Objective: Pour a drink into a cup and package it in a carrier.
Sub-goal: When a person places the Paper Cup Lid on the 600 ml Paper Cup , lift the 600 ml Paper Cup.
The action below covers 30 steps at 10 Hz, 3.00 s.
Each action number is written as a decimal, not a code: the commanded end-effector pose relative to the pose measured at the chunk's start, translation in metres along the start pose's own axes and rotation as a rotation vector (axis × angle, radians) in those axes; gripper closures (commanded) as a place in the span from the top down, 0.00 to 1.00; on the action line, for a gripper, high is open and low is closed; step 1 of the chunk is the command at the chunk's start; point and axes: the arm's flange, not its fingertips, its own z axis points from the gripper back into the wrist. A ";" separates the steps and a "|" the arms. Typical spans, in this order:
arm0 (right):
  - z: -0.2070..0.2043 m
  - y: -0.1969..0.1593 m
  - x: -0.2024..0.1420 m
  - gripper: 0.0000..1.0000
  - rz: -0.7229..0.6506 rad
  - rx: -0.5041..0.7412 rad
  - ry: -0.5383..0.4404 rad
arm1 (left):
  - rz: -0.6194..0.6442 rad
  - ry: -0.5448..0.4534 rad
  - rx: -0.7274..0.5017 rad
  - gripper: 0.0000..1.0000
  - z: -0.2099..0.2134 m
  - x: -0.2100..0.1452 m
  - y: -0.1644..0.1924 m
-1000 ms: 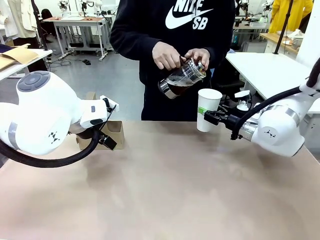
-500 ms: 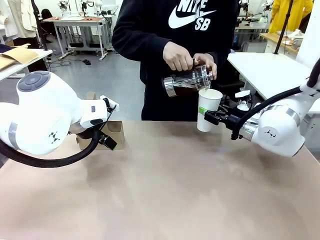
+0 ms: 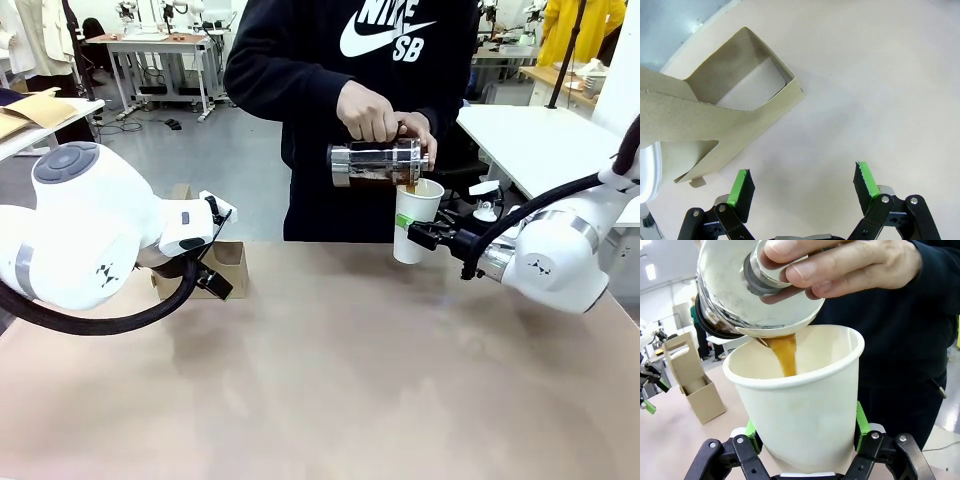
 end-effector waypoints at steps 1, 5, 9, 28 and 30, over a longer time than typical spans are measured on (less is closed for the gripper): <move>0.001 0.005 0.003 0.80 0.000 0.004 -0.002 | 0.002 -0.001 -0.002 1.00 0.000 0.000 0.001; 0.001 0.005 0.003 0.80 0.000 0.004 -0.002 | 0.002 -0.001 -0.002 1.00 0.000 0.000 0.001; 0.001 0.005 0.003 0.80 0.000 0.004 -0.002 | 0.002 -0.001 -0.002 1.00 0.000 0.000 0.001; 0.001 0.005 0.003 0.80 0.000 0.004 -0.002 | 0.002 -0.001 -0.002 1.00 0.000 0.000 0.001; 0.001 0.005 0.003 0.80 0.000 0.004 -0.002 | 0.002 -0.001 -0.002 1.00 0.000 0.000 0.001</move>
